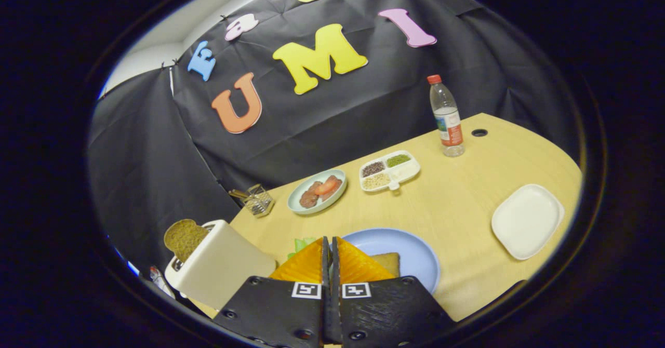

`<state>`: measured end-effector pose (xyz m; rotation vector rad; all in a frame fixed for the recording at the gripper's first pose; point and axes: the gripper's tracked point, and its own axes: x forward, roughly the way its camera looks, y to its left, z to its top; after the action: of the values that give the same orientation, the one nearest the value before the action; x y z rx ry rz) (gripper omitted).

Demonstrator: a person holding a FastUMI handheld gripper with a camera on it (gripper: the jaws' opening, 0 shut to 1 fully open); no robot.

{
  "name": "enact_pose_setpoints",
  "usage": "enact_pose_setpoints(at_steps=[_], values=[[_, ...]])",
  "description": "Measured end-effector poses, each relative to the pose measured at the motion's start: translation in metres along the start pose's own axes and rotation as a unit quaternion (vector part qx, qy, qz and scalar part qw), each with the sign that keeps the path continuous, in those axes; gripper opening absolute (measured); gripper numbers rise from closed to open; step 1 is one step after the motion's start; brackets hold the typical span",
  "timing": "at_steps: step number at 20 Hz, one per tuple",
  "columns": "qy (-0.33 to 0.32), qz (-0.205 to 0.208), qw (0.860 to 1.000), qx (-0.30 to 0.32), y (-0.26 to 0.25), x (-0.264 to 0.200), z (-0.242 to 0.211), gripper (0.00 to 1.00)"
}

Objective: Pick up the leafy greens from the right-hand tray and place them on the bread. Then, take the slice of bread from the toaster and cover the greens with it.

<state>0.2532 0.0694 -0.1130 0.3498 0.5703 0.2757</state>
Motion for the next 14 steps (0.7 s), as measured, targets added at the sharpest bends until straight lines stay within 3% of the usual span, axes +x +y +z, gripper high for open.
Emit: enact_pose_setpoints(at_steps=[7, 10, 11, 12, 13, 14], values=[[0.022, -0.043, 0.999, -0.014, -0.042, 0.003, -0.020, 0.00], [0.030, -0.062, 0.996, -0.048, -0.050, 0.003, -0.025, 0.01], [0.032, -0.063, 0.996, -0.063, -0.051, 0.005, -0.026, 0.07], [0.029, -0.064, 0.995, -0.074, -0.050, 0.002, -0.025, 0.18], [0.026, -0.067, 0.994, -0.084, -0.049, 0.000, -0.025, 0.21], [0.020, -0.072, 0.993, -0.092, -0.050, -0.002, -0.021, 0.40]])
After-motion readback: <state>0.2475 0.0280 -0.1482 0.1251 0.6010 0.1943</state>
